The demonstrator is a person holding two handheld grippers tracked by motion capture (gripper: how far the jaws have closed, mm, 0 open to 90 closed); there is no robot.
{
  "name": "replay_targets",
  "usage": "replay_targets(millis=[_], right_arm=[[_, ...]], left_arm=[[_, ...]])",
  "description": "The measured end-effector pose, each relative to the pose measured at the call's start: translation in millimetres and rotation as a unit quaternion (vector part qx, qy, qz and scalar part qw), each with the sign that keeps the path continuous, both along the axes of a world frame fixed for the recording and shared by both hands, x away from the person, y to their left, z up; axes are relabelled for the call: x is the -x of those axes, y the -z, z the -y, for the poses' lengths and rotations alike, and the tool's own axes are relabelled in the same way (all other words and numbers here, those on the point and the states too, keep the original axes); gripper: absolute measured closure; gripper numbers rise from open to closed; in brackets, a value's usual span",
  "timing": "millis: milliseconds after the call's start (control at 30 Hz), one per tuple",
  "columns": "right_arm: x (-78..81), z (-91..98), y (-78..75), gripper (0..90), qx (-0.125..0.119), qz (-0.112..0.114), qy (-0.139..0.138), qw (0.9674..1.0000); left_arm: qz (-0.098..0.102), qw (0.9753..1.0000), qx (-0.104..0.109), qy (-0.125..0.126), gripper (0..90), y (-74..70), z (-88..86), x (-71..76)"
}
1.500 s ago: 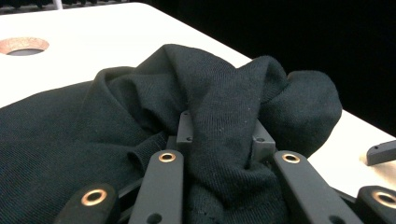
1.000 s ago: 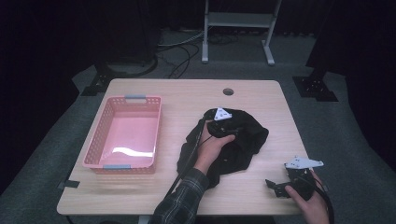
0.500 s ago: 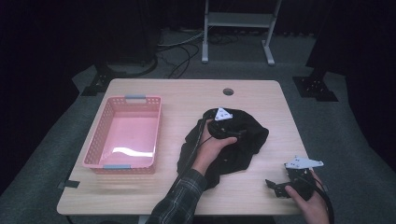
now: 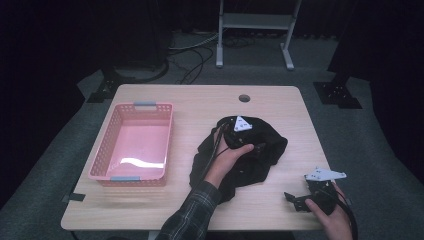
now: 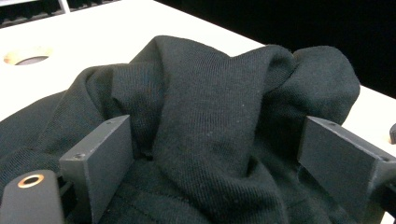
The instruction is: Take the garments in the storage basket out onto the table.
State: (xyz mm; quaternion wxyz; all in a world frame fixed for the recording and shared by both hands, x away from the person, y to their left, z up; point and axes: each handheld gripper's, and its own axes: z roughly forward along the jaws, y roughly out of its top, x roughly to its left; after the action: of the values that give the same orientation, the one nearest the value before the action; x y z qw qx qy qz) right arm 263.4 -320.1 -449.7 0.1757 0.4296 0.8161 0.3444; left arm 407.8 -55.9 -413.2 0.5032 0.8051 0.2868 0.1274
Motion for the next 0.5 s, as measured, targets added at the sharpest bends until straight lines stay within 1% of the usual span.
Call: replay_targets(millis=[500], right_arm=[[0.0,0.0,0.0,0.0,0.0,0.0,0.0,1.0]], left_arm=[[-0.002,1.0,0.008,-0.001,10.1,-1.5,-2.6,-1.0]])
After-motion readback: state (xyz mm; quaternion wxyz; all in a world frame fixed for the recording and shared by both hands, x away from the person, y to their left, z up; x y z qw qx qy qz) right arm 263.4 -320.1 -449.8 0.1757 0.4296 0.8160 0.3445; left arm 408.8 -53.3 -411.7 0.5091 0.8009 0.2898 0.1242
